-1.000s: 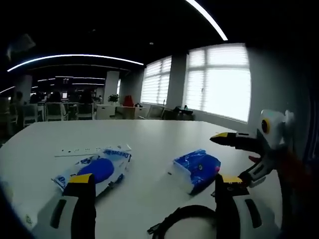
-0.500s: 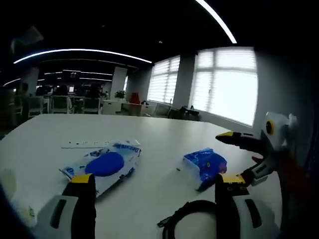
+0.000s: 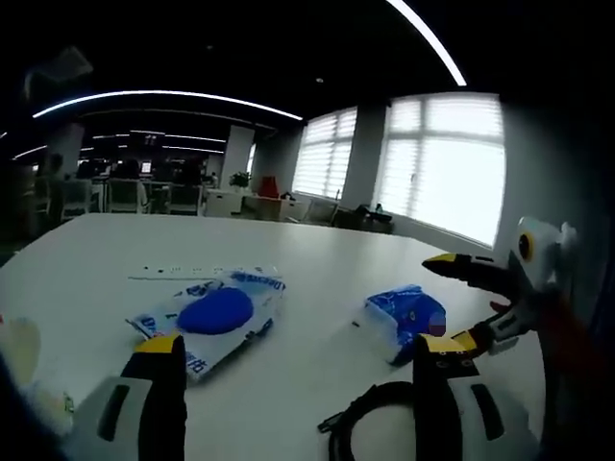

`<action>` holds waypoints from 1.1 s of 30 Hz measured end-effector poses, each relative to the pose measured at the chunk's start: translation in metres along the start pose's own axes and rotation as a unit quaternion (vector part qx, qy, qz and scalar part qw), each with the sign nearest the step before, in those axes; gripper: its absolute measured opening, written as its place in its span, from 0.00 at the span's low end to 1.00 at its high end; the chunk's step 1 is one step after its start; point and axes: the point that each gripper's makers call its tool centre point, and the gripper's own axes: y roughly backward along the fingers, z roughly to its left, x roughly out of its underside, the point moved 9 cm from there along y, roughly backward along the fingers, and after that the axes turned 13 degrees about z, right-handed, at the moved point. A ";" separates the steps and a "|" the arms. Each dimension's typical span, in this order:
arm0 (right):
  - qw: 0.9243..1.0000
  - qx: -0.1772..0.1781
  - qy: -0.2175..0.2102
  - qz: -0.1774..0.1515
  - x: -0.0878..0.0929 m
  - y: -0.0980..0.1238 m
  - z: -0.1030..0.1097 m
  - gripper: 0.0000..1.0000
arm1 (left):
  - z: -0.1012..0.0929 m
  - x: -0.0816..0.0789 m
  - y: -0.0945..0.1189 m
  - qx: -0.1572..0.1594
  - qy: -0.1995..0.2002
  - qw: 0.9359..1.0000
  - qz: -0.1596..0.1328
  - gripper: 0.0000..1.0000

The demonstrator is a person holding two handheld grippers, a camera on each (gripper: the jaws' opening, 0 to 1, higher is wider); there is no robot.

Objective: Arrange the tabletop items into an orderly group along one side of the table until the central work area is clear of visible clutter.

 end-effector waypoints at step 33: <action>0.997 0.004 0.072 0.012 -0.020 -0.021 0.000 0.77 | 0.020 0.010 0.002 -0.006 0.042 0.999 0.008 0.91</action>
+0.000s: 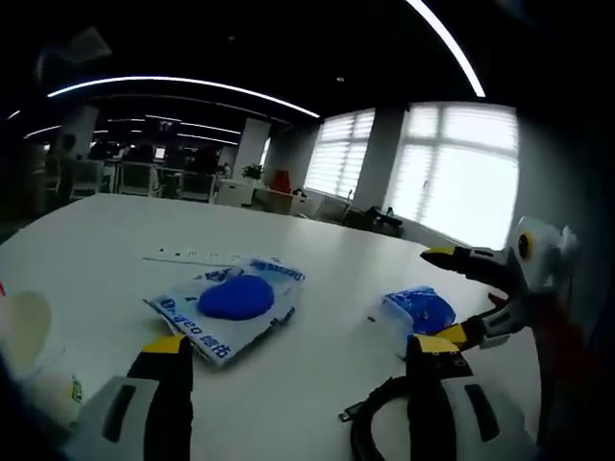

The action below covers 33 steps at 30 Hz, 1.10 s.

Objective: Arrange the tabletop items into an orderly group along one side of the table until the central work area is clear of visible clutter.

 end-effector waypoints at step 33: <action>1.000 -0.010 0.028 -0.001 -0.012 -0.014 -0.008 0.71 | 0.006 0.002 -0.006 0.000 0.011 1.000 0.007 0.89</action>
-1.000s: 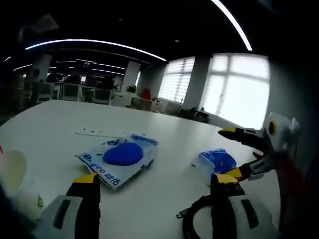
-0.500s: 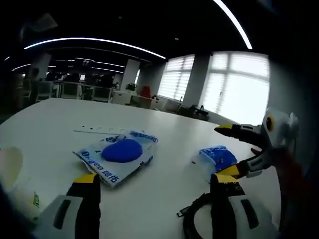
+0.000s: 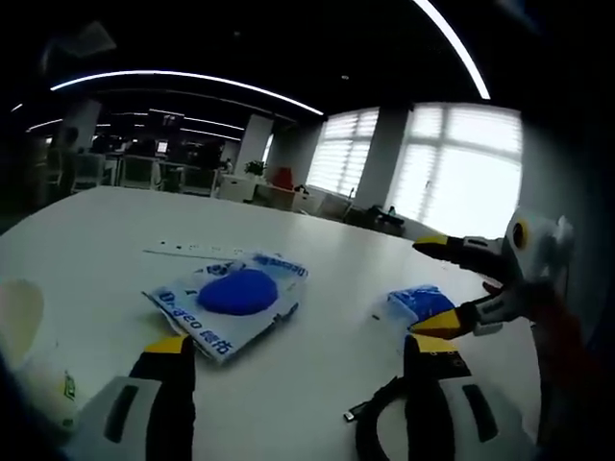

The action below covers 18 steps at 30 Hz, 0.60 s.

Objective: Arrange the tabletop items into an orderly group along one side of the table until the central work area is clear of visible clutter.

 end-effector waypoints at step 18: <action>0.999 0.018 0.046 -0.003 -0.008 -0.001 -0.003 0.65 | 0.006 -0.001 0.004 -0.005 0.039 0.999 -0.005 0.83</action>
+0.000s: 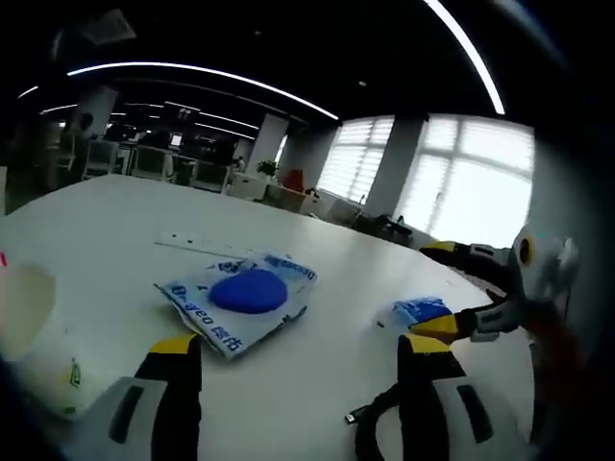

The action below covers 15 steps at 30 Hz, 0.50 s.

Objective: Arrange the tabletop items into an orderly group along one side of the table until the central work area is clear of visible clutter.

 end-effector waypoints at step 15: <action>0.998 0.021 0.058 0.012 -0.003 -0.007 0.000 0.56 | 0.003 0.002 0.002 0.003 0.037 0.999 0.006 0.77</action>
